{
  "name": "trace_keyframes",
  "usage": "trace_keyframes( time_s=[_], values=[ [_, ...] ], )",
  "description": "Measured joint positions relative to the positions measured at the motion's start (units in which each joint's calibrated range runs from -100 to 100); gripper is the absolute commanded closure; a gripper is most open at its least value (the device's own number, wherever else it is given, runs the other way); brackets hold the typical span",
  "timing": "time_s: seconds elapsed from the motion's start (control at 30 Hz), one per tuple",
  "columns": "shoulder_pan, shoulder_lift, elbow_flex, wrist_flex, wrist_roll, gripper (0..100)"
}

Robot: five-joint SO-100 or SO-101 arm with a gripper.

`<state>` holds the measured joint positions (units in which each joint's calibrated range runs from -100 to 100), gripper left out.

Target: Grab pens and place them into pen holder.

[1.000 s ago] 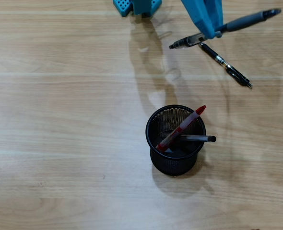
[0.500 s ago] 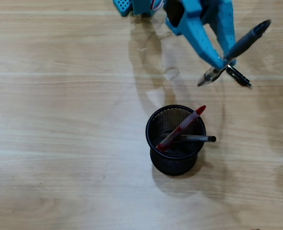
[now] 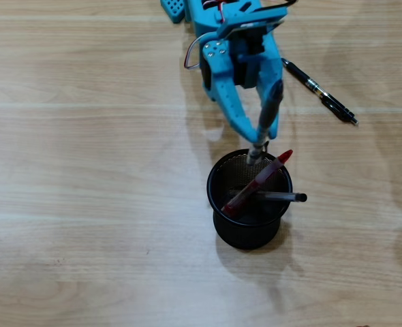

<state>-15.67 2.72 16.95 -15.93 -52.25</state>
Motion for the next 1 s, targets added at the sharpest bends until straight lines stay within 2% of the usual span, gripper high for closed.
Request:
trace_keyframes(
  time_s=[0.2, 0.73, 0.87, 1.0],
  values=[
    [1.0, 0.0, 2.1, -0.6, -0.3, 90],
    [1.1, 0.0, 2.1, -0.7, -0.3, 92],
    [0.8, -1.1, 2.1, -0.6, 0.8, 96],
    [-1.9, -5.6, 2.0, 7.3, 2.7, 98]
  ],
)
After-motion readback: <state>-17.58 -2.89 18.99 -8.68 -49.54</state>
